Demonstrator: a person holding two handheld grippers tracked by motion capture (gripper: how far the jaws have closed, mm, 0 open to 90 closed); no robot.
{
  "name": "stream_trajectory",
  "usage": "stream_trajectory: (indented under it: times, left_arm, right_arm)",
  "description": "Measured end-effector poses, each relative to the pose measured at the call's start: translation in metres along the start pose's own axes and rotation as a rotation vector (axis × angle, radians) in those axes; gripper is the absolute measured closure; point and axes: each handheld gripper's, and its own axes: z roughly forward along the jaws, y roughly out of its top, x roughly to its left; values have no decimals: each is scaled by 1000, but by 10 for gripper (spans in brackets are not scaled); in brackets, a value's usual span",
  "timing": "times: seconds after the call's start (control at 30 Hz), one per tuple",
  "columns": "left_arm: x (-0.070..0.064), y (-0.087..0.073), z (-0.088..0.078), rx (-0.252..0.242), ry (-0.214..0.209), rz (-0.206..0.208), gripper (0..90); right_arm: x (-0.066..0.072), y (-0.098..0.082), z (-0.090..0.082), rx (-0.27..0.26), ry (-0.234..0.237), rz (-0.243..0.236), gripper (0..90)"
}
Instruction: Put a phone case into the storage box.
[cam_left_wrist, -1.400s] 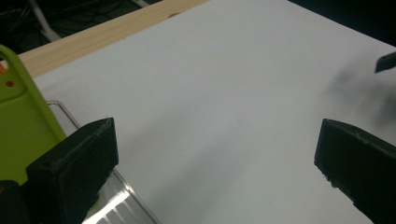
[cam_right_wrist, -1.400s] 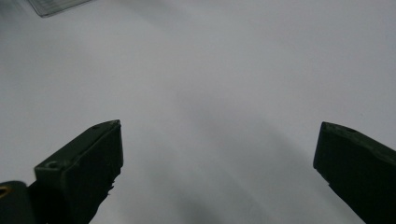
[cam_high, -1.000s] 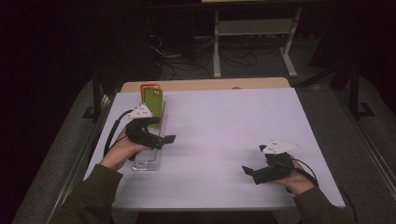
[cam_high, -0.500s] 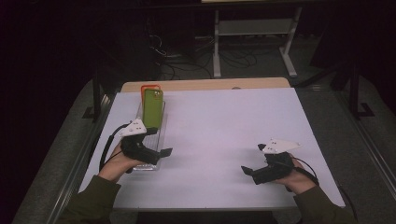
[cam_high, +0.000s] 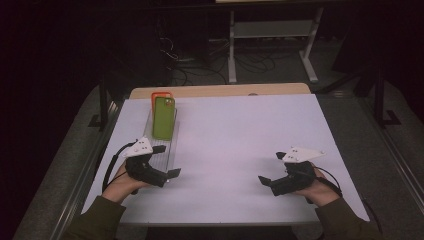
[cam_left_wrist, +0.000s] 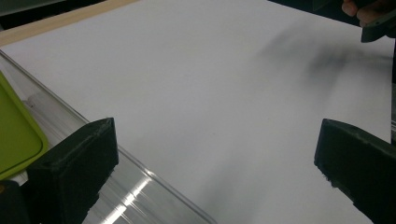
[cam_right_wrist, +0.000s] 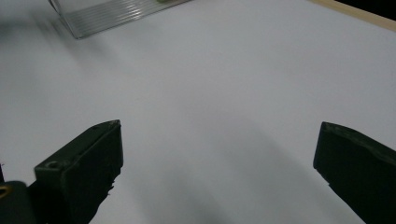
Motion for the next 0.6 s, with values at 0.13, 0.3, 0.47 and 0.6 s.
stream_trajectory:
  times: [0.13, 0.3, 0.47, 0.6]
  left_arm:
    - [1, -3, 1, 9, -5, 1, 0]
    - [1, -6, 2, 15, -10, -4, 0]
    - [1, -8, 3, 20, -11, 7, 0]
    - [1, -8, 3, 23, -12, -2, 0]
  right_arm:
    - [-2, 2, -3, -18, 0, 8, 9]
    - [-2, 3, -5, -26, 0, 12, 9]
    - [-2, 3, -5, -26, 3, 12, 9]
    - [-1, 3, -4, -26, 6, 2, 9]
